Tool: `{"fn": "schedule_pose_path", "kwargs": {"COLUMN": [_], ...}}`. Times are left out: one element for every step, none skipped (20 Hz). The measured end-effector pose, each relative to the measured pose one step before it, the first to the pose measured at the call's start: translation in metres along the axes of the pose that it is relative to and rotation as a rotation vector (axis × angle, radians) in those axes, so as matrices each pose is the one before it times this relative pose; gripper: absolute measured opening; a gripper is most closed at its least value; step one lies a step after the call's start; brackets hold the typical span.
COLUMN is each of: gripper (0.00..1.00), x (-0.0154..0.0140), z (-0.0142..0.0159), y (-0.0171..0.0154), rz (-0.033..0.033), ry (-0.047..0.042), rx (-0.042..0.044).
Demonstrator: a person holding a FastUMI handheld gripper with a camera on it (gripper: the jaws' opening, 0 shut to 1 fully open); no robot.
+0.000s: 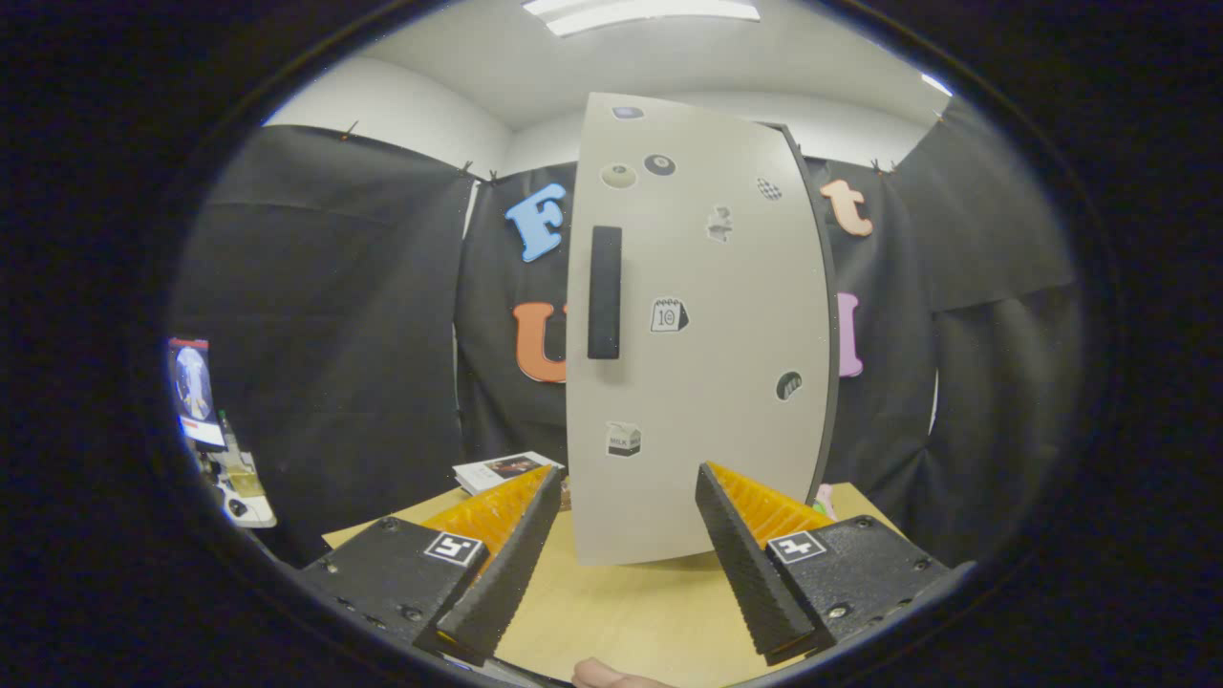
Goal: Open the shoe cabinet door, grab the shoes and put them into the shoe cabinet, then close the shoe cabinet door.
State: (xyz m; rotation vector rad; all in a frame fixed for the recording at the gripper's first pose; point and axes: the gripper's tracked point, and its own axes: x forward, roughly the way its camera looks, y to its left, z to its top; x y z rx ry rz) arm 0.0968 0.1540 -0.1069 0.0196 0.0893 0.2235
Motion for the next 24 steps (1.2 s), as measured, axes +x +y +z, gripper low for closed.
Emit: {"fn": "schedule_pose_path", "kwargs": {"gripper": [0.94, 0.97, 0.98, 0.99, 0.99, 0.99, 0.99, 0.99, 0.99, 0.99, 0.99, 0.99, 0.99, 0.99, 0.99, 0.99, 0.99, 0.99, 0.99, 0.99, 0.99, 0.99, 0.99, 0.99], "x": [-0.00895, -0.00814, -0.0061, -0.00569, -0.00421, -0.00199, -0.00296, -0.00217, -0.00177, -0.0008, -0.00118, -0.00212, -0.00201, -0.0018, -0.00224, -0.00225, -0.0022, -0.00189, -0.00193, -0.00156, -0.00173, -0.00196, -0.00142, -0.0003], "z": [0.00781, 0.00767, 0.00589, 0.00402, 0.00366, 0.00309, 0.00186, 0.00136, 0.00212, 0.00158, 0.00216, 0.00076, 0.00172, 0.00101, 0.00299, 0.00343, 0.00458, 0.0025, 0.00144, -0.00072, -0.00009, -0.00127, -0.00078, -0.00175], "y": [-0.00346, -0.00322, -0.00093, -0.0007, -0.0015, -0.0003, 0.00082, -0.00245, -0.00343, -0.00397, -0.00192, -0.00119, -0.00042, 0.00224, 0.00025, -0.00598, -0.00312, 0.00053, -0.00033, -0.00005, 0.00105, 0.00044, 0.00052, -0.00095], "rz": [-0.01633, -0.01179, -0.00737, -0.00591, -0.00328, 0.00482, 0.00724, 0.00206, -0.00478, -0.00589, -0.00379, -0.00248, 0.00273, 0.01006, 0.00444, -0.01086, -0.00488, 0.00003, 0.00118, 0.00381, 0.00541, 0.00719, 0.00784, 0.00496], "ry": [-0.02777, -0.02793, -0.02085, -0.0138, -0.00905, -0.00474, 0.00058, 0.00178, -0.00055, -0.002, -0.00353, -0.00426, -0.0028, -0.00221, -0.00558, -0.01011, -0.01253, -0.00916, -0.00576, -0.00512, -0.00442, -0.00221, -0.00086, 0.00386], "rx": [-0.02009, -0.0106, -0.00487, 0.0007, 0.01236, 0.01937, 0.01423, 0.00763, 0.00115, -0.00304, -0.00487, -0.0063, -0.0099, -0.01414, -0.00971, -0.00467, -0.00581, -0.00326, 0.00048, -0.00083, -0.00451, -0.0078, -0.0054, -0.00274]}}
